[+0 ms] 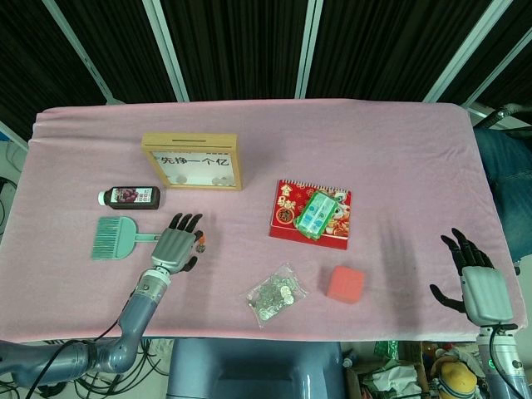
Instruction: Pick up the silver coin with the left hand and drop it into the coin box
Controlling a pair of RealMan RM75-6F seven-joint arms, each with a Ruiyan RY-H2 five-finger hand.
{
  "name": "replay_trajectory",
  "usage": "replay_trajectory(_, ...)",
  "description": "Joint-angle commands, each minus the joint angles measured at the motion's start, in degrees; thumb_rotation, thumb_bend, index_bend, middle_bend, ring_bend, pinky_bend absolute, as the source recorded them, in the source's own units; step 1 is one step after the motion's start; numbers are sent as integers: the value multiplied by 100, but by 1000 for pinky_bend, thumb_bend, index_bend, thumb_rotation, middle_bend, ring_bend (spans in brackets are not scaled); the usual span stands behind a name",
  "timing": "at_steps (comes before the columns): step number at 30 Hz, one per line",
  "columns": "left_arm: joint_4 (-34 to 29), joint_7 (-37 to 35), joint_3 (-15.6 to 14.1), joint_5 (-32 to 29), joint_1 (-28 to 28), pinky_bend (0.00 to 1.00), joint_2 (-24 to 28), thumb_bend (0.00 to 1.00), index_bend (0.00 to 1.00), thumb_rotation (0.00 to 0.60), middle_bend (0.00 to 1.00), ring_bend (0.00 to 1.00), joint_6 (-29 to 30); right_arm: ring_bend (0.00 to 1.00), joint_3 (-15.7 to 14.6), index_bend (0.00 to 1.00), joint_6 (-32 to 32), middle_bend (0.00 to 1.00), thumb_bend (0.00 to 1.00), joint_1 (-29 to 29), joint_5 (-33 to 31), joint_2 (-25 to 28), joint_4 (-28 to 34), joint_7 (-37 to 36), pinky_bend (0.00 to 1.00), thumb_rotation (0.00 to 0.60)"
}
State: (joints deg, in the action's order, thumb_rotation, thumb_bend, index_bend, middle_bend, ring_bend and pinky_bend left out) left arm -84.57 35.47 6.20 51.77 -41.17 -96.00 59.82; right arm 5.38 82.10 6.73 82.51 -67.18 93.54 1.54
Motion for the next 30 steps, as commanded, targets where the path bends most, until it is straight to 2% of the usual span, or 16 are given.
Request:
replay_trajectory(1,-1,-8,10,-5,0,0,-4,347,408,600,33,0,-1,95,3,123,-4,11,163,0,-11,-1,2,-4,193,600)
replay_trajectory(30,293,-4,-35,92,46,0,-211,347,408,600,33,0,-20,95,-9,123,-4,11,163,-8,-12,9,28,14,194,600)
